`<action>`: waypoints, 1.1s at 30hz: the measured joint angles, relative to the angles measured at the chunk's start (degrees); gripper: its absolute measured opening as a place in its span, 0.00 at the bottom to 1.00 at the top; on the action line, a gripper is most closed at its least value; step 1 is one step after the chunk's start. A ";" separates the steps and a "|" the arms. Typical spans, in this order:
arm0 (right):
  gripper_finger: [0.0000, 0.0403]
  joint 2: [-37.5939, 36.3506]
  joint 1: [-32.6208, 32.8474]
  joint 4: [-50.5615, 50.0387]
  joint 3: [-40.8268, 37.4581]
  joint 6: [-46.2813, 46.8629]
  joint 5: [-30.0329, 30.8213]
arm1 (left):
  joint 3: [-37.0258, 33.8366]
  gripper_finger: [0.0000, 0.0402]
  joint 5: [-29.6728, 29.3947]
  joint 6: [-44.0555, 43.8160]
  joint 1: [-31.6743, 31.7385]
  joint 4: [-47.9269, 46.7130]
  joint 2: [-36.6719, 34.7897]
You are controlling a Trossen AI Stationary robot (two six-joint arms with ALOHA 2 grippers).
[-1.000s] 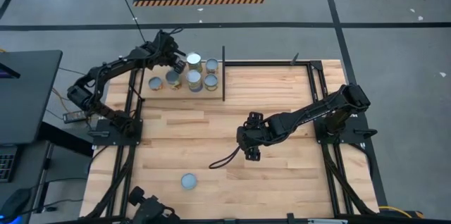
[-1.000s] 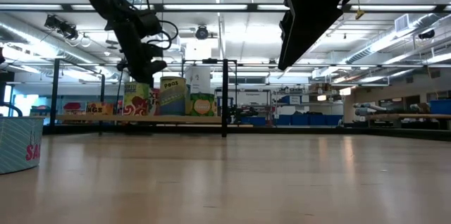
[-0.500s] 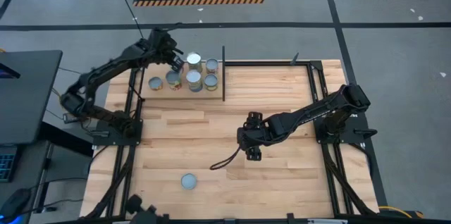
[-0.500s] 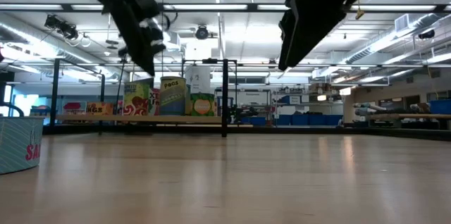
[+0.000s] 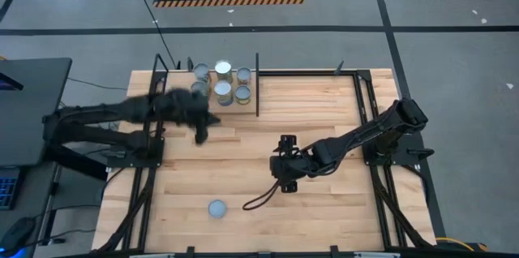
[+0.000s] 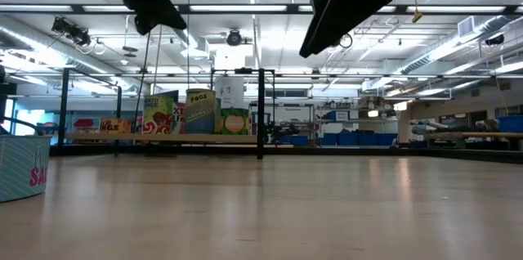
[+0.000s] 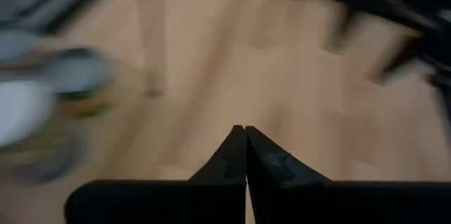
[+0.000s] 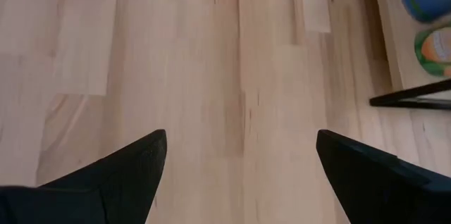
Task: Pick and place cans onto a shelf
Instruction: Adjust the canned goods on the shelf
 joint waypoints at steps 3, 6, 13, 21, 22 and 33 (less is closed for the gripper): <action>0.93 0.00 0.75 -0.46 0.00 1.73 -0.32 | -4.85 0.01 -1.06 2.69 -11.53 4.93 -0.52; 0.93 0.00 1.75 -2.15 0.00 3.41 -0.91 | -8.68 0.01 -7.34 2.05 -22.72 8.29 0.58; 0.93 0.00 2.23 -6.28 0.00 8.19 -2.23 | -6.55 0.00 -19.83 -7.82 -43.67 9.77 9.99; 0.93 0.00 1.72 -8.18 0.00 10.63 -5.01 | 11.96 0.00 -24.94 -19.40 -56.70 -6.37 21.41; 0.93 0.00 1.72 -8.62 0.00 10.65 -4.98 | 14.03 0.00 -24.27 -20.95 -57.81 -8.28 22.33; 0.93 0.00 2.29 -8.85 0.00 11.48 -3.71 | 14.11 0.36 -22.37 -40.35 -61.85 -13.61 25.75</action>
